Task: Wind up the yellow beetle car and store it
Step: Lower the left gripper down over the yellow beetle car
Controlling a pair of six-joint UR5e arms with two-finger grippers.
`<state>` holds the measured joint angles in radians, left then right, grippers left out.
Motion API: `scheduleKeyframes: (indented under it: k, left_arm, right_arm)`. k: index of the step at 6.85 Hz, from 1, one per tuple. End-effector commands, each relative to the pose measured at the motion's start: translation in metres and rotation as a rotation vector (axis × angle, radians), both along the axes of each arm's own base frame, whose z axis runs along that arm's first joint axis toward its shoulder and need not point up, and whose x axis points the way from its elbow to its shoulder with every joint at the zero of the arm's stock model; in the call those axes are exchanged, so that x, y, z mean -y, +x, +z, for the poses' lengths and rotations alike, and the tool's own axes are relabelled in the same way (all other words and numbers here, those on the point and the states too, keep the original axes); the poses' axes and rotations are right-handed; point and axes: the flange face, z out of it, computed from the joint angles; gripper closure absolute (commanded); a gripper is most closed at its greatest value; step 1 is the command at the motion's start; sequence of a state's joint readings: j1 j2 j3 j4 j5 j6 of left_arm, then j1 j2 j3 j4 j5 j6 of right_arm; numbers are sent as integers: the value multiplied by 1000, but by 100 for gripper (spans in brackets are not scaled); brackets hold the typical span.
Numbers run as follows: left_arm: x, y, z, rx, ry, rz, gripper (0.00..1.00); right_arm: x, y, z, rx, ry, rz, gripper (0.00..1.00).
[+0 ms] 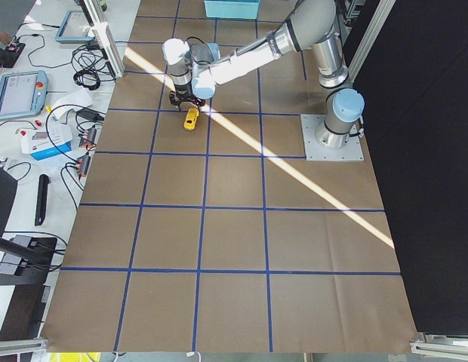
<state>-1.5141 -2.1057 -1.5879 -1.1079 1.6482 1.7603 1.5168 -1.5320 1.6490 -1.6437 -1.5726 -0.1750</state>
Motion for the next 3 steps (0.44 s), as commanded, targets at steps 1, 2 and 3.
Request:
scheduleKeyframes:
  k: [1, 2, 3]
  left_arm:
    - [3, 2, -12, 18, -24, -30, 16]
    - [3, 2, -13, 19, -25, -28, 24]
    - [5, 2, -14, 18, -37, -28, 31]
  right_arm:
    - [0, -1, -1, -1, 2, -1, 0]
    - [0, -1, -1, -1, 2, -1, 0]
    - [0, -1, -1, -1, 2, -1, 0]
